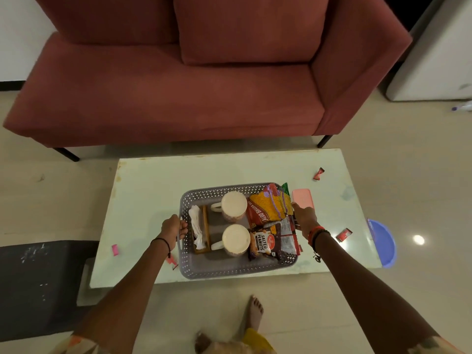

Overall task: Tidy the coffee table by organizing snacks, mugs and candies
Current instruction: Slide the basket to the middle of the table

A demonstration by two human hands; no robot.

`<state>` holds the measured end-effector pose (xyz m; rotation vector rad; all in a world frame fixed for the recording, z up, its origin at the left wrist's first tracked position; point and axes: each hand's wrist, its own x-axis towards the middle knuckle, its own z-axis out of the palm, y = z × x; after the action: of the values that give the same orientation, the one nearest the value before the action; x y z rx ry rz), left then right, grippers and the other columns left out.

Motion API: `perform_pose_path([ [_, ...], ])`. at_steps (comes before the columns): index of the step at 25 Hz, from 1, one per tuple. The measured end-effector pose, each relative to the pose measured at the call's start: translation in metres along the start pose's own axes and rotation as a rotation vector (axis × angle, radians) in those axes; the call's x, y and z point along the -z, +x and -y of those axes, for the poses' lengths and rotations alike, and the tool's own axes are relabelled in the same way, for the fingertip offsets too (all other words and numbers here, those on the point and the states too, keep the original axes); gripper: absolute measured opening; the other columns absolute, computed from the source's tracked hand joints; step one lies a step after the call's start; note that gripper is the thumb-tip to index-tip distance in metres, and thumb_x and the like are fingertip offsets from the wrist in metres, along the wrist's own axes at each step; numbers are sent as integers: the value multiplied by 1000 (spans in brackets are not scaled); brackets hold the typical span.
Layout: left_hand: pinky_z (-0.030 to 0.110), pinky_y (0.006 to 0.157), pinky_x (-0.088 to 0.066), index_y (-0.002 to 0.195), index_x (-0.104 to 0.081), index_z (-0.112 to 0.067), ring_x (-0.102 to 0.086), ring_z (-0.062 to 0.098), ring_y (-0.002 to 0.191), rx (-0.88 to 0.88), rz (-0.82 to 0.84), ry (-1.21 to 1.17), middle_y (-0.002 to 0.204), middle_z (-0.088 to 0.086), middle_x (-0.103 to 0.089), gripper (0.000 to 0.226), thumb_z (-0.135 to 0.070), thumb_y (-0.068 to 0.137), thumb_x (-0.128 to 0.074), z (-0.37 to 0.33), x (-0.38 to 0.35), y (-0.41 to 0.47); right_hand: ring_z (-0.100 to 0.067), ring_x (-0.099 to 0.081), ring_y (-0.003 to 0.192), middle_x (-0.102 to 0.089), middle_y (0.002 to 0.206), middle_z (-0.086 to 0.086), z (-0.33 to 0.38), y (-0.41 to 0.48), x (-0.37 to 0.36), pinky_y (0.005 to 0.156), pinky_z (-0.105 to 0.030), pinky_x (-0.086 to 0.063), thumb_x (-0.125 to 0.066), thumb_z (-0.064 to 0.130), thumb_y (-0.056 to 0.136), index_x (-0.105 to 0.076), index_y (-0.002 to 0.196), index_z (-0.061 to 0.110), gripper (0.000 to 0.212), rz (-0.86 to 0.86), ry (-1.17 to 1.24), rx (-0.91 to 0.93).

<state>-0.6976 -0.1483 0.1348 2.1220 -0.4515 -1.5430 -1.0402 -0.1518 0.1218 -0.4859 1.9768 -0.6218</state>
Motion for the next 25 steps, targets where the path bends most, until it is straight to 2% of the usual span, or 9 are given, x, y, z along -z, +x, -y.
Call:
perform_pose_path([
  [3,27,54,-33,70,-49,-5,-43,18,57,-3,-17,12,67,9,-49,35,-10,94,-24,-10,-28,20,-33,-62,99,-64,111,-24,3,31,5,97,-53,-49,-51,35,94,-51,97,2,33,-3,17,-15],
  [7,27,56,-36,72,-51,-4,-46,18,59,11,-13,11,70,9,-51,36,-12,95,-24,-19,-52,53,-38,-62,106,-64,112,-26,6,69,0,98,-52,-49,-50,34,95,-55,97,-3,37,-21,17,-20],
  [9,27,59,-39,81,-55,-1,-49,18,62,23,-9,-4,72,9,-53,38,-13,96,-23,-22,-60,70,-31,-61,93,-63,100,-23,9,88,-8,97,-51,-50,-51,33,94,-56,97,-2,35,-17,16,-7],
  [11,26,59,-39,95,-54,2,-49,17,62,34,-16,-17,73,9,-53,35,-14,97,-23,-26,-66,89,-27,-56,85,-58,94,-19,12,108,-17,89,-47,-51,-52,33,94,-53,93,2,31,0,25,12],
  [16,27,62,-41,118,-54,7,-50,17,64,43,-24,-45,75,8,-56,44,-16,96,-24,-31,-74,136,-27,-59,85,-61,93,-16,15,152,-41,86,-40,-52,-59,34,89,-57,92,2,32,6,17,-19],
  [17,28,64,-43,120,-53,9,-51,16,64,44,-23,-51,79,8,-58,45,-16,96,-24,-31,-76,144,-26,-58,84,-62,93,-16,15,159,-46,83,-38,-51,-59,32,88,-58,90,0,33,16,24,-31],
  [20,29,67,-44,123,-53,10,-51,16,64,26,-33,-65,95,13,-59,46,-15,96,-24,-36,-80,164,-25,-59,84,-65,98,-18,15,179,-58,91,-42,-52,-58,30,87,-63,101,-6,39,29,24,-64],
  [23,25,63,-42,121,-53,10,-51,16,64,16,-49,-87,78,9,-58,46,-15,95,-25,-37,-82,181,-23,-57,80,-63,90,-12,17,189,-65,74,-35,-47,-58,29,85,-66,100,-2,36,18,50,-78],
  [25,25,64,-44,120,-54,10,-52,16,64,19,-61,-116,74,7,-56,46,-16,95,-25,-36,-83,190,-22,-55,78,-61,87,-10,18,192,-67,71,-33,-43,-59,28,83,-67,99,1,32,17,64,-76],
])
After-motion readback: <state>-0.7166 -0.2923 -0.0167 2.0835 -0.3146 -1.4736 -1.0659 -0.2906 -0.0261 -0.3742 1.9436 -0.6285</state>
